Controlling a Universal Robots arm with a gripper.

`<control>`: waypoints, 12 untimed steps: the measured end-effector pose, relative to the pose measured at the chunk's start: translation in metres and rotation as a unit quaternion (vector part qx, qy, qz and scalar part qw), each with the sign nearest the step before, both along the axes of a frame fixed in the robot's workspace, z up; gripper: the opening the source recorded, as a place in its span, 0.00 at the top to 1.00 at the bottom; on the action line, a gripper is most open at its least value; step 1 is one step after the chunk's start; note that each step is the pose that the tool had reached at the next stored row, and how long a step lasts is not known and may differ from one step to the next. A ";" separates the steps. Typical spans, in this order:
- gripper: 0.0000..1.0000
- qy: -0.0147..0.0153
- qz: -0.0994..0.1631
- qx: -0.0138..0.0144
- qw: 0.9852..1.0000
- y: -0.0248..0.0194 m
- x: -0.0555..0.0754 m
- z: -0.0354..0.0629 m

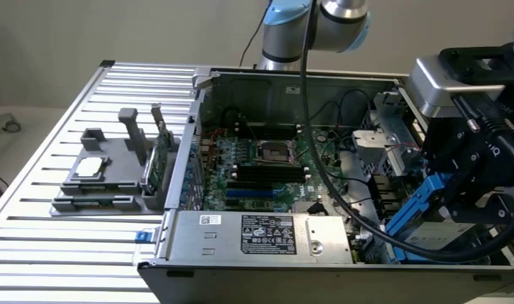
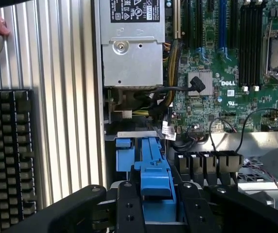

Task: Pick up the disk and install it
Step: 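Insert the disk into the insertion slot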

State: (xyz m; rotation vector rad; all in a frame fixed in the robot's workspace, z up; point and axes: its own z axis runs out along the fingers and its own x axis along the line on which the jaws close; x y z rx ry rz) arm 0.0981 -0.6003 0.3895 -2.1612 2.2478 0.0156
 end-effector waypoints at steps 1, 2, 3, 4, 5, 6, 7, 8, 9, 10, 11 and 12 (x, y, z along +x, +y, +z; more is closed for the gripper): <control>0.67 0.000 0.000 0.000 1.000 0.0000 0.000 -0.0013; 0.67 0.000 0.000 0.000 1.000 0.0000 0.000 -0.0026; 0.67 0.000 0.000 0.000 1.000 0.0000 -0.001 -0.0037; 0.67 0.000 0.000 -0.001 1.000 0.0000 -0.001 -0.0049; 0.67 0.000 0.000 -0.001 1.000 0.0000 -0.001 -0.0063; 0.67 0.000 0.000 0.000 1.000 -0.0001 -0.001 -0.0079; 0.67 0.000 0.000 0.000 1.000 0.0000 -0.001 -0.0098; 0.67 0.000 0.000 0.000 1.000 -0.0001 -0.001 -0.0110; 0.67 0.000 0.000 -0.001 1.000 -0.0001 -0.001 -0.0122; 0.67 0.000 0.000 0.000 1.000 0.0000 -0.001 -0.0139; 0.67 0.000 0.000 0.000 1.000 -0.0001 -0.001 -0.0154; 0.67 0.000 0.000 0.000 1.000 0.0000 0.000 -0.0163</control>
